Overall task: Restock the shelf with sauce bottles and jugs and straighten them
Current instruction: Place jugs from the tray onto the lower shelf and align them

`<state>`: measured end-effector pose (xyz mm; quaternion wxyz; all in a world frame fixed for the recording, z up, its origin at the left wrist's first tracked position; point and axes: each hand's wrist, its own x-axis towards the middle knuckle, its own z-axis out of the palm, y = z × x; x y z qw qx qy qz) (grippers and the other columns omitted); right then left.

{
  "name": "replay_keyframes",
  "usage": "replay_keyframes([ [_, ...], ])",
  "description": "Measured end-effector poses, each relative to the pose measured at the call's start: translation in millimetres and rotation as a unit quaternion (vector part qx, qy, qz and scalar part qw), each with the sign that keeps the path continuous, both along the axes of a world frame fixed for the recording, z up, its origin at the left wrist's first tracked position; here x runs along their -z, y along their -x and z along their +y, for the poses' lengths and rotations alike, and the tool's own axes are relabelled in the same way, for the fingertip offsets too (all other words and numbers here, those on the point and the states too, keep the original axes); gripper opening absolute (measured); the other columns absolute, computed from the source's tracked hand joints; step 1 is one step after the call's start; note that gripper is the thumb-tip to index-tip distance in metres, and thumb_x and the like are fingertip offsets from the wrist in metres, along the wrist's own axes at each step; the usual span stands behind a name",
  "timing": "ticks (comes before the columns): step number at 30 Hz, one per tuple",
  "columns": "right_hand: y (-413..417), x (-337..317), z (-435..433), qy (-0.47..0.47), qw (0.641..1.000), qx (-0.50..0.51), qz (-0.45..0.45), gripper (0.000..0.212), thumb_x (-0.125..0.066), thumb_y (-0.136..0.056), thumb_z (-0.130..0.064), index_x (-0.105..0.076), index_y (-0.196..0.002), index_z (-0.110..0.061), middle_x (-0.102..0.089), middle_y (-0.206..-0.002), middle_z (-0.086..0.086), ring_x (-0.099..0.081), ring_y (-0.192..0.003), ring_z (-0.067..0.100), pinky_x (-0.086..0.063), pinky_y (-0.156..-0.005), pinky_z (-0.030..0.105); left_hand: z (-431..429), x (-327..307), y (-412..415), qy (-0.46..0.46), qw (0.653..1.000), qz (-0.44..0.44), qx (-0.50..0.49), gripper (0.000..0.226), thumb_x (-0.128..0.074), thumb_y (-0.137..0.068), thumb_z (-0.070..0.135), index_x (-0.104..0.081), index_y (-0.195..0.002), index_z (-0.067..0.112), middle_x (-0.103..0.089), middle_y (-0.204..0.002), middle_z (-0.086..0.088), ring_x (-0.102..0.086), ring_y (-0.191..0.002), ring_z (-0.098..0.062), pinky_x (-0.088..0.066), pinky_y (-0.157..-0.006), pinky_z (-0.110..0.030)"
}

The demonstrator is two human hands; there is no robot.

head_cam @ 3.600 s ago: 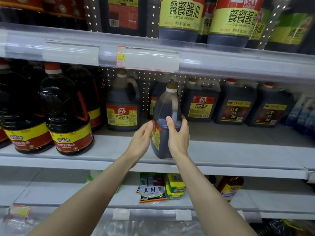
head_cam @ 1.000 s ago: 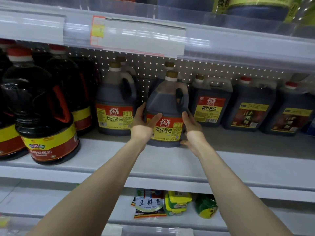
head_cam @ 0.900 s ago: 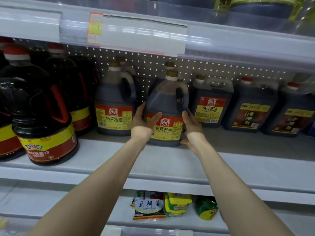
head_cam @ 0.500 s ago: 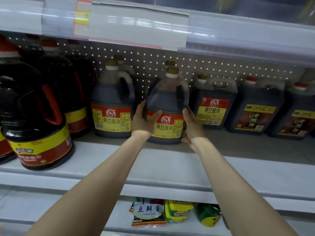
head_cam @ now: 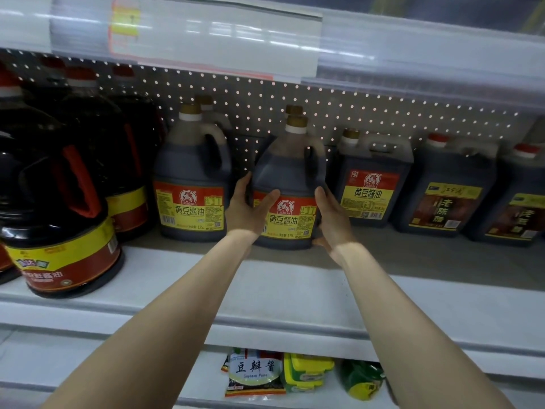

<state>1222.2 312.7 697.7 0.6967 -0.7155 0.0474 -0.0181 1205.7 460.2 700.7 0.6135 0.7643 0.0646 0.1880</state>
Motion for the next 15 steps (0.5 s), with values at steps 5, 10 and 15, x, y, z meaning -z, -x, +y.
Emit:
replay_keyframes([
  [5,-0.8,0.9,-2.1,0.004,1.0,-0.007,-0.001,0.054,-0.038,-0.098,-0.054,-0.028,-0.148,-0.036,-0.054,-0.113,-0.009,-0.051,-0.103,0.016,-0.042,-0.096,0.047,-1.7,0.9,-1.0,0.007,1.0,-0.005,0.001,0.067,-0.066,-0.087,0.037,-0.035,-0.145,0.024,-0.054,-0.137,0.0,-0.053,-0.123,-0.023,-0.043,-0.093,-0.027],
  [10,-1.0,1.5,-3.2,-0.001,1.0,-0.014,-0.01,0.052,-0.038,-0.099,-0.05,-0.029,-0.148,-0.035,-0.056,-0.1,-0.017,-0.052,-0.096,0.012,-0.042,-0.093,0.045,-2.1,2.7,-1.2,0.007,1.0,-0.008,0.0,0.066,-0.066,-0.087,0.037,-0.036,-0.144,0.024,-0.055,-0.136,0.0,-0.054,-0.122,-0.023,-0.042,-0.088,-0.025],
  [15,-2.8,1.3,-3.7,-0.005,1.0,-0.019,-0.011,0.053,-0.039,-0.099,-0.049,-0.029,-0.148,-0.034,-0.056,-0.11,-0.011,-0.052,-0.099,0.013,-0.042,-0.097,0.047,-2.1,2.0,-1.8,0.004,1.0,-0.011,-0.003,0.065,-0.066,-0.088,0.037,-0.036,-0.143,0.024,-0.055,-0.136,0.001,-0.054,-0.121,-0.022,-0.041,-0.086,-0.022],
])
